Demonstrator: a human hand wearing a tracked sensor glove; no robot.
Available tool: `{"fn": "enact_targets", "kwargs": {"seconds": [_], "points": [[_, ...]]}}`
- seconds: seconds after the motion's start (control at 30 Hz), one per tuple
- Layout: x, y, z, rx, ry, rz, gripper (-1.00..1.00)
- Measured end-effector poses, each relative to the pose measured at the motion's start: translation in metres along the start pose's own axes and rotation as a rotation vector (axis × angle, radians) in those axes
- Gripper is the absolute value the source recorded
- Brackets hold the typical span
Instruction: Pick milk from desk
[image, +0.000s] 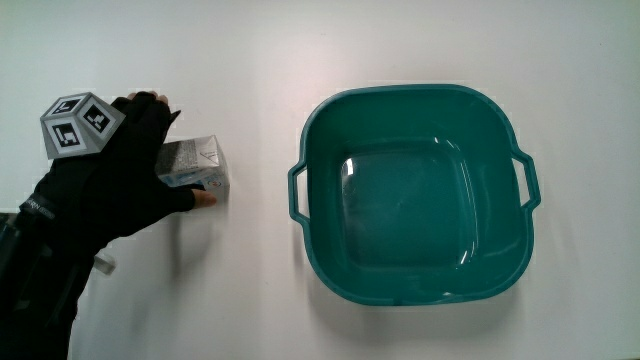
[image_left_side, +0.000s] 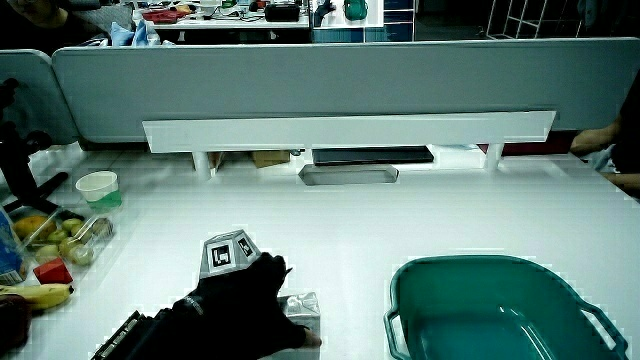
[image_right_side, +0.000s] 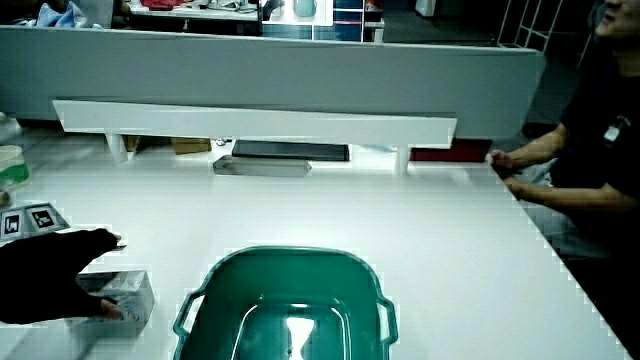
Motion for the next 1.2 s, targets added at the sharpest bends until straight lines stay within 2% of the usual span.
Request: {"fn": "enact_targets", "kwargs": {"seconds": [0.27,0.63,0.87,0.97,1.2], "points": [[-0.002,0.004,-0.001,-0.002,-0.007,-0.013,0.0],[-0.004,0.006,0.001,0.044,-0.014,-0.051,0.37],[-0.007,0.006,0.002,0.055,-0.051,-0.052,0.6],[-0.008,0.008,0.002,0.062,-0.041,-0.065,0.7],[-0.011,0.009,0.003,0.056,-0.067,-0.076,0.93]]}}
